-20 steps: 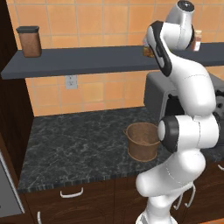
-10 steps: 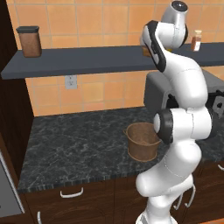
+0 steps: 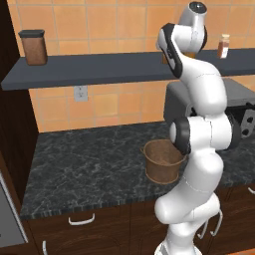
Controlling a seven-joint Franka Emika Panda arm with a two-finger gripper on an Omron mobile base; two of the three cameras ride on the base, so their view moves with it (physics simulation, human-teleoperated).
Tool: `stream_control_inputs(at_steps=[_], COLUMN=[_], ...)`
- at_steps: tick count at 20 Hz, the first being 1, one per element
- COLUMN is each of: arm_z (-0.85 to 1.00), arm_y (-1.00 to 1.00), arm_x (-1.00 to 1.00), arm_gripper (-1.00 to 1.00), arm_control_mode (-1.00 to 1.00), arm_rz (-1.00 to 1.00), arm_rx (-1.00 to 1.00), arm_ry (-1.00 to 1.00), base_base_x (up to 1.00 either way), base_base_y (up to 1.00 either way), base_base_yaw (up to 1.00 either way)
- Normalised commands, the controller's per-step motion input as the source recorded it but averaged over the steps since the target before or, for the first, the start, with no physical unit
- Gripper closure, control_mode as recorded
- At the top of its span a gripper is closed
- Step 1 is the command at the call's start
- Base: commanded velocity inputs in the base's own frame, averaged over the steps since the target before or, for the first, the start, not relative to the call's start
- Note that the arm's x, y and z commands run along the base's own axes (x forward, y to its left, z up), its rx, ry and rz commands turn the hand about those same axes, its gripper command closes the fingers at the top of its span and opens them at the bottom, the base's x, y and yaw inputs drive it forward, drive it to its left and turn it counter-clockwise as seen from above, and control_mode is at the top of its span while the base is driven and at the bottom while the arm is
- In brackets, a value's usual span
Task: Open the cabinet, pick up the bread from the cabinet and place it in the basket. Then move the basket to the dining counter.
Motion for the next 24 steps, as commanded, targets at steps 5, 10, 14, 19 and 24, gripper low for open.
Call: stream_control_inputs(at_steps=[5, 10, 14, 19, 24], arm_z=[-0.03, -0.16, -0.29, -0.19, -0.11], arm_y=[-0.08, 0.0, 0.0, 0.0, 0.03], arm_x=[0.09, 0.04, 0.13, 0.14, 0.01], arm_gripper=[-1.0, -1.0, -1.0, -1.0, 1.0], arm_control_mode=[-1.0, -1.0, -1.0, -1.0, -1.0], arm_rz=[0.0, 0.05, 0.07, 0.08, 0.07], arm_rx=[-0.02, -0.01, 0.0, 0.0, 0.0], arm_ry=[0.0, 0.0, 0.0, 0.0, 0.01], base_base_x=[0.0, 0.0, 0.0, 0.0, 0.0], base_base_y=[0.0, 0.0, 0.0, 0.0, 0.0], base_base_yaw=[0.0, 0.0, 0.0, 0.0, 0.0])
